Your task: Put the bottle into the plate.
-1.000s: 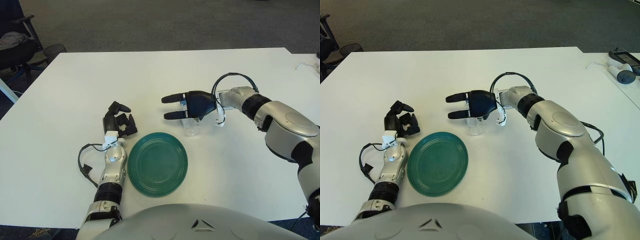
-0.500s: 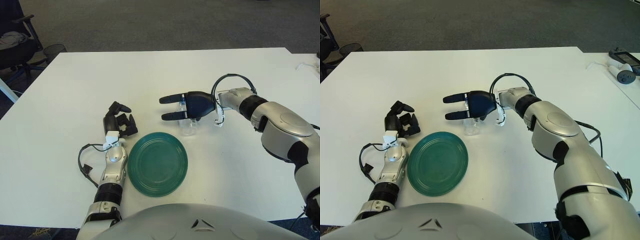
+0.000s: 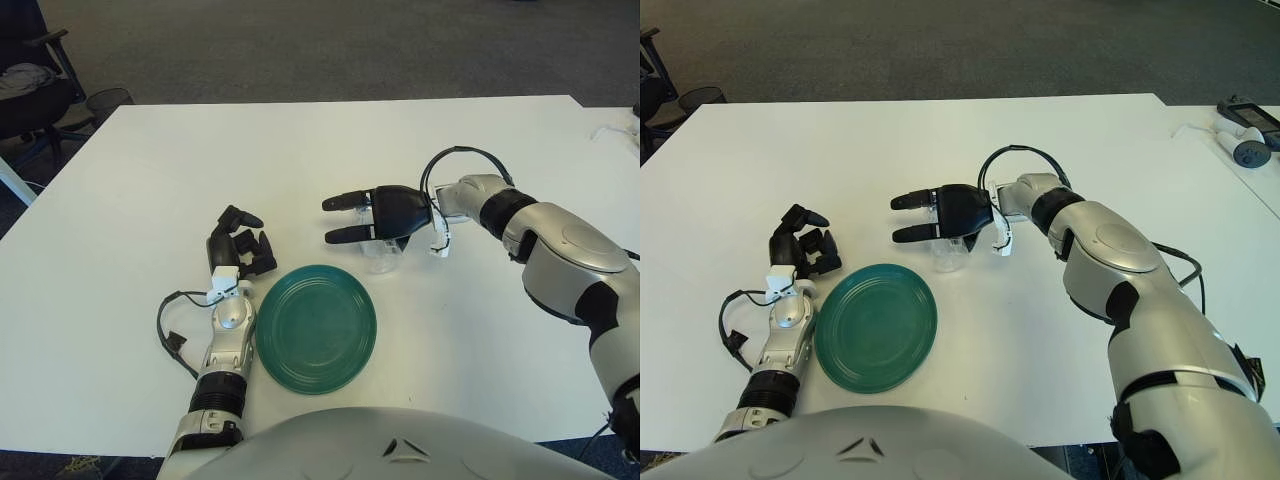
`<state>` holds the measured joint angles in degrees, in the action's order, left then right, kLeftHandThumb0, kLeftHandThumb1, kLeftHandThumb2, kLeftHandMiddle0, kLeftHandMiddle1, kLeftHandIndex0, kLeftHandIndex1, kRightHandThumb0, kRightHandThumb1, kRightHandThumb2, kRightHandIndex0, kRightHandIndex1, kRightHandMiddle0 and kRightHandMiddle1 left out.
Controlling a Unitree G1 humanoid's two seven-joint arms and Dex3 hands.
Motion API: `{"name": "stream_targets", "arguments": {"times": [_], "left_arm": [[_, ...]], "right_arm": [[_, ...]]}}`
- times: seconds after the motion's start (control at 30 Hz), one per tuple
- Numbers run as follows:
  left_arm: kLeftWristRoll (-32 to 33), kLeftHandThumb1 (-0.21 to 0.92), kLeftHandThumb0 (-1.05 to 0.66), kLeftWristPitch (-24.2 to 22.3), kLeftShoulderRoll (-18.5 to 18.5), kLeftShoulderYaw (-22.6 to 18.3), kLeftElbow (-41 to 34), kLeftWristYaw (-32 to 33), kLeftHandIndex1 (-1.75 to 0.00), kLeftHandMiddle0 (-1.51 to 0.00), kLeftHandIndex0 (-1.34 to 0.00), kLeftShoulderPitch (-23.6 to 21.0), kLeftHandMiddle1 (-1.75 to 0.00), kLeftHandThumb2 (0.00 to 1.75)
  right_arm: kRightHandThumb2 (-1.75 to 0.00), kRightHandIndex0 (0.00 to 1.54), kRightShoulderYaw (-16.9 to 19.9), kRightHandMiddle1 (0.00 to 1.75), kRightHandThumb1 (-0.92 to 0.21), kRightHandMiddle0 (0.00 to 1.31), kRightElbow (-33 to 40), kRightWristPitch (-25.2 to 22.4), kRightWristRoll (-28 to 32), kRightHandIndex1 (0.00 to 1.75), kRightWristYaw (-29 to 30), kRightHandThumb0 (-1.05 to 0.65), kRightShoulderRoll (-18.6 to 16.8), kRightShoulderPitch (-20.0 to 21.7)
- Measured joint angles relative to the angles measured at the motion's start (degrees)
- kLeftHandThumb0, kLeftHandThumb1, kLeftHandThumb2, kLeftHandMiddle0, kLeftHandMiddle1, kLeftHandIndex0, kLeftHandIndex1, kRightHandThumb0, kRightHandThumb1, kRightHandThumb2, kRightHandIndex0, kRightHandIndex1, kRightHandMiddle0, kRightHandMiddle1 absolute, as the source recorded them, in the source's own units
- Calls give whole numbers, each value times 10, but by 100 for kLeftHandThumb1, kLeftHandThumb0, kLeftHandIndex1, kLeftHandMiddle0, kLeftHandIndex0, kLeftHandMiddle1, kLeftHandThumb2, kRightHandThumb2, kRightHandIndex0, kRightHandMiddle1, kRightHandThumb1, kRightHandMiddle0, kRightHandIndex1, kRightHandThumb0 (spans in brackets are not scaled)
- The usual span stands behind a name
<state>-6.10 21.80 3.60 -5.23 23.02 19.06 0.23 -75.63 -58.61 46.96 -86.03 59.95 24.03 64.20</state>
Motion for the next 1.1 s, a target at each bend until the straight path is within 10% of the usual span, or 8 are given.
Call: {"name": "stream_targets", "arguments": {"times": [1.1], "left_arm": [[-4, 10, -56, -31, 11, 7, -52, -9, -175, -132, -79, 37, -175, 158]], "right_arm": [[-28, 0, -10, 0, -91, 0, 61, 34, -12, 0, -14, -99, 45, 0]]}}
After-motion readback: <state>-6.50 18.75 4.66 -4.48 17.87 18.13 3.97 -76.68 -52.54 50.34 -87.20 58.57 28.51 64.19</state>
